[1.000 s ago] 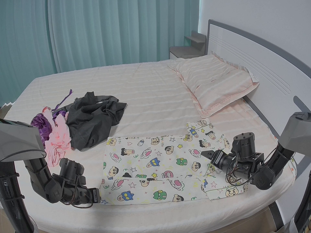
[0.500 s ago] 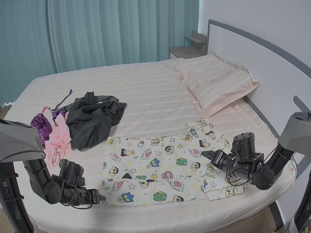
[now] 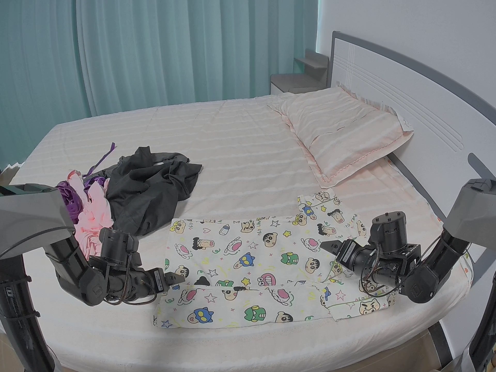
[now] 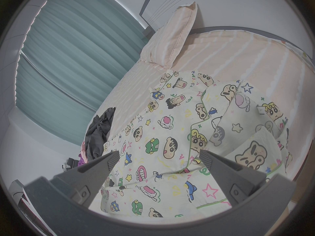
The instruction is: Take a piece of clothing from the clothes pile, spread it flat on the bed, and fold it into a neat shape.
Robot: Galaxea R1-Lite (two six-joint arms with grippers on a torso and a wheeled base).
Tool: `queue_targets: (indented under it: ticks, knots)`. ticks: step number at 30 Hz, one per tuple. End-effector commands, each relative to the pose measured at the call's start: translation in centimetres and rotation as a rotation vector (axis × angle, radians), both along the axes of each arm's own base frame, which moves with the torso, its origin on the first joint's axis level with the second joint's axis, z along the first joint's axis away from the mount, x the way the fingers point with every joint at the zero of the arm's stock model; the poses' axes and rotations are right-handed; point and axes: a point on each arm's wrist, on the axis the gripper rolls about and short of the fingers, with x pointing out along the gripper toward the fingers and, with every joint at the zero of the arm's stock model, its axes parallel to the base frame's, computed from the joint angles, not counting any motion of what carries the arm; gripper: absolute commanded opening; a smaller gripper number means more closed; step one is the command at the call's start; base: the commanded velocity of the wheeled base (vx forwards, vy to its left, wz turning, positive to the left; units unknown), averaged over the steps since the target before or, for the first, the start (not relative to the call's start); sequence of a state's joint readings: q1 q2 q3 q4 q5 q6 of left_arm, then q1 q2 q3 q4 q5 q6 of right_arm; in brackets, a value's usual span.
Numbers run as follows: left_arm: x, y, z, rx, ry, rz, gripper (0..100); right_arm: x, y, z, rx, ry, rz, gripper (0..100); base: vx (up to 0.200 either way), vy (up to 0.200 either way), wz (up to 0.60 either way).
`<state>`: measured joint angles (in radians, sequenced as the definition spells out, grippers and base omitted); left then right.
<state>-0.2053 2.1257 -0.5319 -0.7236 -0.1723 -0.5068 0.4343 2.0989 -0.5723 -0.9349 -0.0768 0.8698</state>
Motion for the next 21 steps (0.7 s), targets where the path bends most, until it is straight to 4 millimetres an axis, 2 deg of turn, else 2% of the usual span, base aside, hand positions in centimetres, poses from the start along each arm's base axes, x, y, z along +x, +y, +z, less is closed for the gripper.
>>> queue_targets:
  ticks: [1, 12, 13, 21]
  knots:
    - [1.2, -0.6, -1.8, 0.002, 0.028, -0.011, 100, 0.0, 0.0, -0.1, -0.001, 0.003, 0.0, 100, 0.0, 0.0, 0.0]
    - [1.6, -1.0, -2.6, -0.002, -0.01, -0.056, 100, 0.0, 0.0, -0.2, -0.002, 0.006, -0.001, 100, 0.0, 0.0, 0.0]
    - [1.6, -1.0, -2.6, -0.002, -0.013, -0.056, 0, 0.0, 0.0, -0.2, -0.003, 0.006, 0.0, 100, 0.0, 0.0, 0.0]
    - [1.4, -0.6, -2.9, 0.005, -0.002, -0.043, 0, 0.2, -0.3, -0.1, -0.003, 0.001, -0.011, 100, 0.0, 0.0, 0.0]
